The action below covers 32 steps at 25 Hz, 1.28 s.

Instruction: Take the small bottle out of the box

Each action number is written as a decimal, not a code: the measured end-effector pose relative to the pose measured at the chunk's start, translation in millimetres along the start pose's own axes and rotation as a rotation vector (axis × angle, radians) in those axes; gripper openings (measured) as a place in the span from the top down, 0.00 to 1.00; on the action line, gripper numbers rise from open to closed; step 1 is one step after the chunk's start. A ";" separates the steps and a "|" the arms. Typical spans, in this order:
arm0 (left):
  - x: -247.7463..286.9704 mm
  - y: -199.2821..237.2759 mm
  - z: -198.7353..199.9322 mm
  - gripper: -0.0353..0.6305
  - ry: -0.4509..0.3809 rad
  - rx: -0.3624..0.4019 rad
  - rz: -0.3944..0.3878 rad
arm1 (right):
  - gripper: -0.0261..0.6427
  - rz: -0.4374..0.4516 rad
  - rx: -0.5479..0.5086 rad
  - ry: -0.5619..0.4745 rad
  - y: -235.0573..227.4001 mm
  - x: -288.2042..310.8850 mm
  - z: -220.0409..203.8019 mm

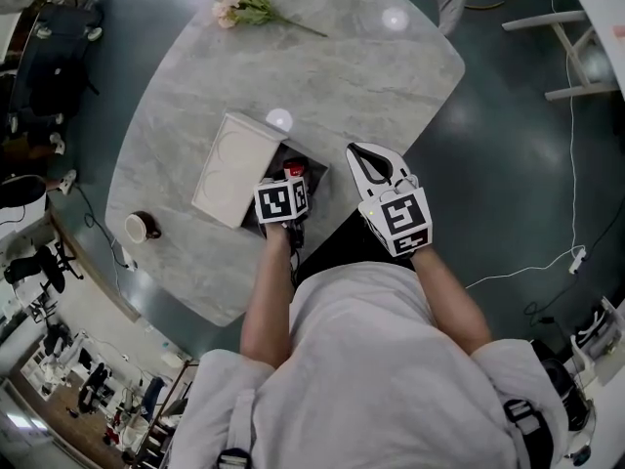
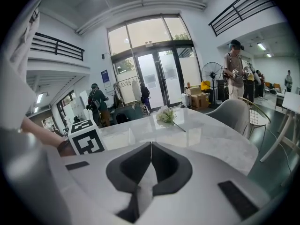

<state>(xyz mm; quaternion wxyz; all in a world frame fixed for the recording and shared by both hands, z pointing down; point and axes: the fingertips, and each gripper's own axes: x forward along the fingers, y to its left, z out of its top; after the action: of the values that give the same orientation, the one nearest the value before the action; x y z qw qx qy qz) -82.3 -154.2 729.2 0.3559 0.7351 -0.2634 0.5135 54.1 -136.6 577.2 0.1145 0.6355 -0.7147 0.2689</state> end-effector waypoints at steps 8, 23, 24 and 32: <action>-14.6 -3.3 1.9 0.59 -0.052 0.009 0.029 | 0.92 0.045 -0.029 0.008 9.9 1.8 0.3; -65.9 -4.5 6.5 0.59 -0.259 -0.066 0.053 | 0.92 0.235 -0.145 0.073 71.1 20.3 -7.4; -69.1 -3.8 5.9 0.59 -0.274 -0.076 0.054 | 0.92 0.247 -0.153 0.077 75.4 21.4 -7.8; -99.5 11.7 -6.1 0.59 -0.382 -0.177 0.066 | 0.92 0.358 -0.239 0.126 118.2 35.8 -14.4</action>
<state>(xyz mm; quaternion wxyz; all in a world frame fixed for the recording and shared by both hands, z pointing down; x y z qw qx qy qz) -127.8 -154.4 639.8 0.3458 0.7759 -0.3939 0.3512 -69.0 -153.7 579.0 0.1836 0.4624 -0.8343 0.2375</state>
